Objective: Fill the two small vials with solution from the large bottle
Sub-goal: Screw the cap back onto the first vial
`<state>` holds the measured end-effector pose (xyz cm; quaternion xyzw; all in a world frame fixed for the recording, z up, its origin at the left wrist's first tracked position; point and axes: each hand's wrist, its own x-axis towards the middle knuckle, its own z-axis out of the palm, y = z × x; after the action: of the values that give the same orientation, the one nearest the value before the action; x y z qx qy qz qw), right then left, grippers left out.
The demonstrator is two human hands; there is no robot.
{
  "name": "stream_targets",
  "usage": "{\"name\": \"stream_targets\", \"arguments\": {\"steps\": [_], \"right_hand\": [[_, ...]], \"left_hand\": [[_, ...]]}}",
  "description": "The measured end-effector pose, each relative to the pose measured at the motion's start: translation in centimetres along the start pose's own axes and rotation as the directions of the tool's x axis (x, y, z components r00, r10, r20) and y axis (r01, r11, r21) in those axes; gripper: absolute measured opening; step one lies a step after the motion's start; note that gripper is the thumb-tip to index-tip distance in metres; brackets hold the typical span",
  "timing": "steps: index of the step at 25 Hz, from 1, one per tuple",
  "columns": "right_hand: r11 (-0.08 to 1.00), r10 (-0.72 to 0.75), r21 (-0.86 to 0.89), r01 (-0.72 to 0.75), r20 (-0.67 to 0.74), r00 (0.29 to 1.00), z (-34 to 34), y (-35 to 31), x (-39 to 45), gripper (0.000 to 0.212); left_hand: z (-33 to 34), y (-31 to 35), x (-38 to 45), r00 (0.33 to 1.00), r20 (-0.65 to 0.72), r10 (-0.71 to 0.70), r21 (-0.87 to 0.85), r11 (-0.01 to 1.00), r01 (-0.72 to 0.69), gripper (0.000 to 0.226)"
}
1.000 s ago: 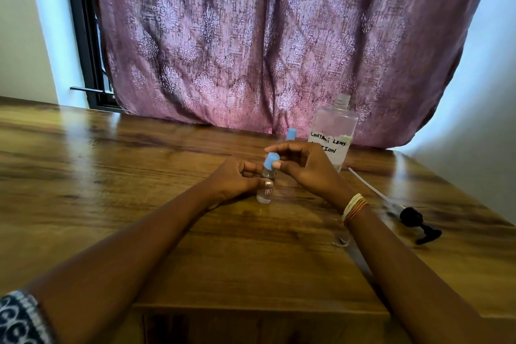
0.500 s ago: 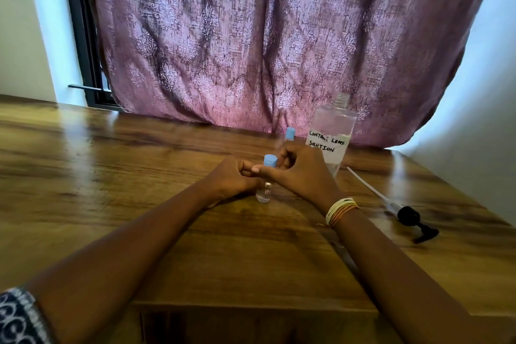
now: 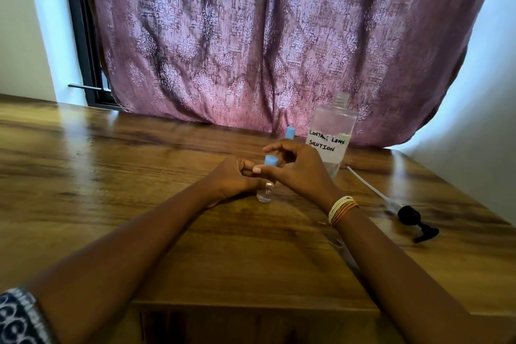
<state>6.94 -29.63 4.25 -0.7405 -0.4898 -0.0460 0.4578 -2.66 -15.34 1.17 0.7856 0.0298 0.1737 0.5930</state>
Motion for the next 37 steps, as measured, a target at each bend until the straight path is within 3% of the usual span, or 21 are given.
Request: {"name": "stream_targets", "arguments": {"steps": [4,6,11,17,24,28,31,34,37], "right_hand": [[0.950,-0.035,0.310,-0.040,0.230,0.972,-0.6,0.3,0.4,0.054],[0.905,-0.078,0.423,-0.043,0.263,0.962,-1.2,0.3,0.5,0.053],[0.953,0.023,0.298,-0.051,0.096,0.995,-0.4,0.4,0.3,0.043],[0.845,-0.051,0.514,-0.150,0.356,0.933,-1.4,0.7,0.9,0.058],[0.920,0.011,0.378,-0.106,0.244,0.970,-1.4,0.6,0.6,0.037],[0.934,0.026,0.348,-0.074,0.141,0.990,-0.8,0.4,0.3,0.040],[0.927,0.006,0.364,-0.092,0.232,0.973,-0.5,0.8,0.5,0.056],[0.932,0.117,0.271,-0.242,0.405,0.907,-0.4,1.3,0.4,0.064],[0.895,0.250,0.275,-0.352,0.345,0.905,1.1,2.1,-0.2,0.065]], "left_hand": [[-0.1,-0.2,0.1,1.000,0.008,-0.012,-0.033,0.999,0.012,0.021],[0.0,-0.2,0.1,0.999,-0.003,-0.032,-0.037,0.999,0.031,0.024],[0.0,-0.3,0.0,1.000,-0.016,-0.015,-0.003,1.000,0.015,0.023],[0.0,-0.3,0.2,0.999,-0.007,-0.036,-0.044,0.998,0.036,0.022],[0.2,-0.2,0.1,0.998,-0.064,-0.021,0.007,1.000,0.021,0.020],[0.2,-0.1,0.0,0.996,-0.084,-0.019,-0.012,1.000,0.018,0.020],[0.1,-0.1,-0.1,0.995,-0.094,-0.040,-0.025,0.999,0.038,0.026],[-0.3,-0.2,0.1,0.993,-0.120,0.024,0.078,0.997,-0.014,0.025],[-0.4,-0.3,0.0,0.991,-0.097,0.088,0.153,0.986,-0.072,0.016]]}}
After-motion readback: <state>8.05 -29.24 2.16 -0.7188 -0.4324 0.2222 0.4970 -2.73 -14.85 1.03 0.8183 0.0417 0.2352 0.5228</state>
